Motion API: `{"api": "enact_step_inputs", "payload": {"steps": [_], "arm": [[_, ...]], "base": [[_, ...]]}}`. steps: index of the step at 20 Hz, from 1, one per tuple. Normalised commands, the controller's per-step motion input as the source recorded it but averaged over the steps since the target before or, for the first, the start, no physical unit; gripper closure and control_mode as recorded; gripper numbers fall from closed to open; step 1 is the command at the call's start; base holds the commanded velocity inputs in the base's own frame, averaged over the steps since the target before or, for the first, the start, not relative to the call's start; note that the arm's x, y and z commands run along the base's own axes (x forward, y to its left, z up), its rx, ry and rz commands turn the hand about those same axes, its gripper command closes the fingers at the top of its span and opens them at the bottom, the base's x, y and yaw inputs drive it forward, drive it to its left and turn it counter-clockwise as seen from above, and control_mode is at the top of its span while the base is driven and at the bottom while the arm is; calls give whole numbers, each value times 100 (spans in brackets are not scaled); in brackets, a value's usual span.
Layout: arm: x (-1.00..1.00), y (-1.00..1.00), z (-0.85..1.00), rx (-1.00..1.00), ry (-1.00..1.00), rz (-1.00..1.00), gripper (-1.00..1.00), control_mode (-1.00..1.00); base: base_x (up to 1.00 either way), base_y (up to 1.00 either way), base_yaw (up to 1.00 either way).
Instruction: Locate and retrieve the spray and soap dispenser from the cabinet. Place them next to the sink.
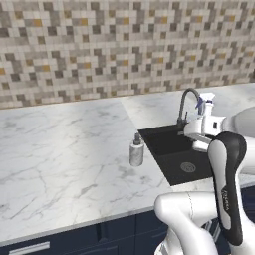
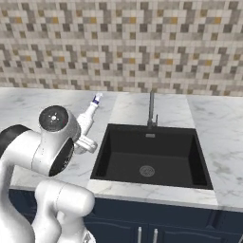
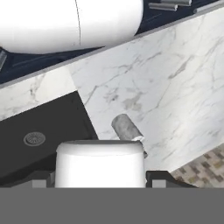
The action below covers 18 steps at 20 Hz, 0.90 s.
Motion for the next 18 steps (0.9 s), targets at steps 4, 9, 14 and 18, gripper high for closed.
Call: {"api": "enact_step_inputs", "payload": {"steps": [4,9,14,18], "arm": [[-38,69,5,-8,-8,-14,100,-100],[-3,53,-2,-3,-10,-27,100,-100],[0,53,-23,-2,-5,-29,100,-100],[5,66,-68,-6,0,-24,100,-100]], "base": [[0,0,0],[0,0,0],[0,0,0],[0,0,0]]}}
